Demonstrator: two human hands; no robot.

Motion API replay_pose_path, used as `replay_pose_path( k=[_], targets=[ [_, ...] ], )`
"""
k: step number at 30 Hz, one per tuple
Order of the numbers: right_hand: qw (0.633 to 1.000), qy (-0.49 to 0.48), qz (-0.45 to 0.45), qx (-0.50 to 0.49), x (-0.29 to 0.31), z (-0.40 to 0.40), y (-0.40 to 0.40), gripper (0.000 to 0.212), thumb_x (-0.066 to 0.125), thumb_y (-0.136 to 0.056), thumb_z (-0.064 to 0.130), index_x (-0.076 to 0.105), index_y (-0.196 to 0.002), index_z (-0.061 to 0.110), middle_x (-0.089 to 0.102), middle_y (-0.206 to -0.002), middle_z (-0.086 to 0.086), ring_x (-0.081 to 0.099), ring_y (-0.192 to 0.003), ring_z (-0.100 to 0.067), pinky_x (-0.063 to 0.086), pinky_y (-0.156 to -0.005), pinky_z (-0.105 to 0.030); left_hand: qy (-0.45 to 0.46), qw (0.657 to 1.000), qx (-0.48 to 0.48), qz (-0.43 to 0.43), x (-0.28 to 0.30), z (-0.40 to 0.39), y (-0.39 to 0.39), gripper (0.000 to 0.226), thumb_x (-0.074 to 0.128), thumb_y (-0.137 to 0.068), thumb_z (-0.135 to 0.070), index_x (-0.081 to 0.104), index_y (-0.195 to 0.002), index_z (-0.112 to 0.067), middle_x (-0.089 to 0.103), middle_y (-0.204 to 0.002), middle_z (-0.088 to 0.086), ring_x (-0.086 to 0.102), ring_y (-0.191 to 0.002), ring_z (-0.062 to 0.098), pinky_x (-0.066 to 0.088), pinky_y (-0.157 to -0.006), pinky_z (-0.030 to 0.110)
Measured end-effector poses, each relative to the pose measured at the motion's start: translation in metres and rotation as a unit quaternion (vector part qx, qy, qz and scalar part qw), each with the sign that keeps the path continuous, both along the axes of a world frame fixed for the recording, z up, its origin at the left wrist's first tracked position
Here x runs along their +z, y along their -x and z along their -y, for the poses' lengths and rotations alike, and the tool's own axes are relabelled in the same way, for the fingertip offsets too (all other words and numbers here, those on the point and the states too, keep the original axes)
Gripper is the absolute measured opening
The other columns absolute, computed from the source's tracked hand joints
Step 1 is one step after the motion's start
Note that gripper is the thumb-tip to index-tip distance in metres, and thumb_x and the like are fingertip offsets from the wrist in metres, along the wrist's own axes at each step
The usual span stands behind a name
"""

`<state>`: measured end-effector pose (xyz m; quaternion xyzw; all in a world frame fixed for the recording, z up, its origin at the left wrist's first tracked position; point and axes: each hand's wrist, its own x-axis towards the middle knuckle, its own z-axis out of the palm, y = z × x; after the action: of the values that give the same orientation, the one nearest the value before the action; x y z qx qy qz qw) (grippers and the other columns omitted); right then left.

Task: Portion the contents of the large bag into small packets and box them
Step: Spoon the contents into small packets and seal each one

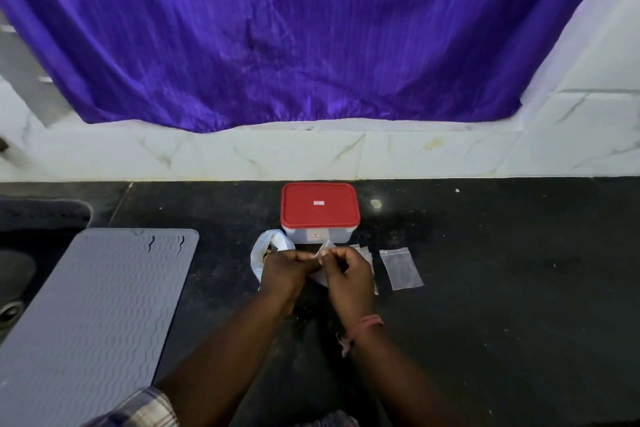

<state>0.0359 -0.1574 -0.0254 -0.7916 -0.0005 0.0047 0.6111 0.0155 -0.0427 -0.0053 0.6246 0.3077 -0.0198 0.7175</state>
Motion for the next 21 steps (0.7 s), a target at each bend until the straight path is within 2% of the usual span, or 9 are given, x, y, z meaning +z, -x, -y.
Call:
replay_pose_path(
  k=[2,6,9,12,16,18,19,21],
  targets=[
    [0.999,-0.035,-0.033,0.015,0.003,-0.004,-0.002,0.010,0.072,-0.090,0.022,0.072,-0.080,0.021,0.073,-0.077,0.007,0.067,-0.076,-0.005,0.052,-0.071,-0.021,-0.016,1.000,0.003,0.000,0.002,-0.005,0.004,0.013,0.080,-0.082,-0.007,0.078,-0.090,0.003,0.077,-0.083,0.019,0.075,-0.086,0.036,0.061,-0.087,0.049],
    [0.994,-0.062,-0.073,0.049,0.008,-0.012,0.000,0.010,0.073,-0.087,0.020,0.076,-0.078,0.019,0.075,-0.075,0.001,0.071,-0.075,-0.017,0.060,-0.073,-0.038,-0.055,0.998,0.011,-0.006,0.003,-0.010,0.009,0.016,0.082,-0.080,-0.011,0.074,-0.083,0.003,0.076,-0.075,0.019,0.075,-0.081,0.037,0.062,-0.083,0.049],
    [0.993,-0.061,-0.070,0.072,0.008,-0.018,-0.002,0.014,0.069,-0.088,0.017,0.077,-0.077,0.019,0.075,-0.075,-0.001,0.072,-0.075,-0.021,0.061,-0.074,-0.046,-0.119,0.993,0.005,-0.012,0.005,-0.016,0.012,0.022,0.083,-0.078,-0.015,0.070,-0.084,0.002,0.076,-0.074,0.012,0.074,-0.075,0.029,0.061,-0.074,0.040],
    [0.989,-0.081,-0.077,0.093,0.007,-0.022,-0.005,0.014,0.068,-0.091,0.017,0.076,-0.080,0.018,0.075,-0.078,-0.002,0.072,-0.079,-0.022,0.061,-0.078,-0.048,-0.069,0.997,-0.005,0.018,0.014,-0.022,0.017,0.019,0.082,-0.078,-0.003,0.067,-0.088,0.003,0.074,-0.076,0.016,0.072,-0.072,0.026,0.059,-0.064,0.031],
    [0.983,-0.117,-0.110,0.087,0.005,-0.023,-0.011,0.015,0.064,-0.095,0.011,0.075,-0.085,0.012,0.075,-0.080,-0.007,0.071,-0.078,-0.022,0.061,-0.079,-0.047,0.037,0.999,0.001,0.034,0.022,-0.029,0.020,0.016,0.071,-0.086,0.006,0.068,-0.101,0.011,0.074,-0.093,0.028,0.074,-0.086,0.038,0.062,-0.083,0.040],
    [0.983,-0.113,-0.111,0.090,0.004,-0.024,-0.012,0.015,0.063,-0.095,0.010,0.075,-0.087,0.012,0.075,-0.081,-0.006,0.070,-0.077,-0.019,0.061,-0.077,-0.042,0.043,0.999,0.002,0.033,0.021,-0.031,0.020,0.014,0.069,-0.089,0.003,0.070,-0.102,0.009,0.075,-0.096,0.027,0.074,-0.091,0.039,0.061,-0.088,0.044],
    [0.983,-0.113,-0.110,0.094,0.004,-0.025,-0.012,0.015,0.063,-0.096,0.010,0.074,-0.086,0.011,0.075,-0.079,-0.006,0.068,-0.074,-0.019,0.060,-0.074,-0.039,0.038,0.999,0.004,0.034,0.021,-0.032,0.021,0.013,0.069,-0.090,0.001,0.071,-0.100,0.008,0.075,-0.094,0.026,0.075,-0.090,0.038,0.061,-0.086,0.043],
    [0.983,-0.111,-0.103,0.106,0.003,-0.029,-0.011,0.018,0.061,-0.097,0.013,0.072,-0.084,0.010,0.071,-0.072,-0.006,0.064,-0.067,-0.017,0.056,-0.067,-0.038,0.025,0.999,0.008,0.038,0.021,-0.034,0.021,0.013,0.069,-0.091,0.000,0.071,-0.098,0.010,0.075,-0.090,0.027,0.075,-0.078,0.031,0.062,-0.071,0.033]
  ],
)
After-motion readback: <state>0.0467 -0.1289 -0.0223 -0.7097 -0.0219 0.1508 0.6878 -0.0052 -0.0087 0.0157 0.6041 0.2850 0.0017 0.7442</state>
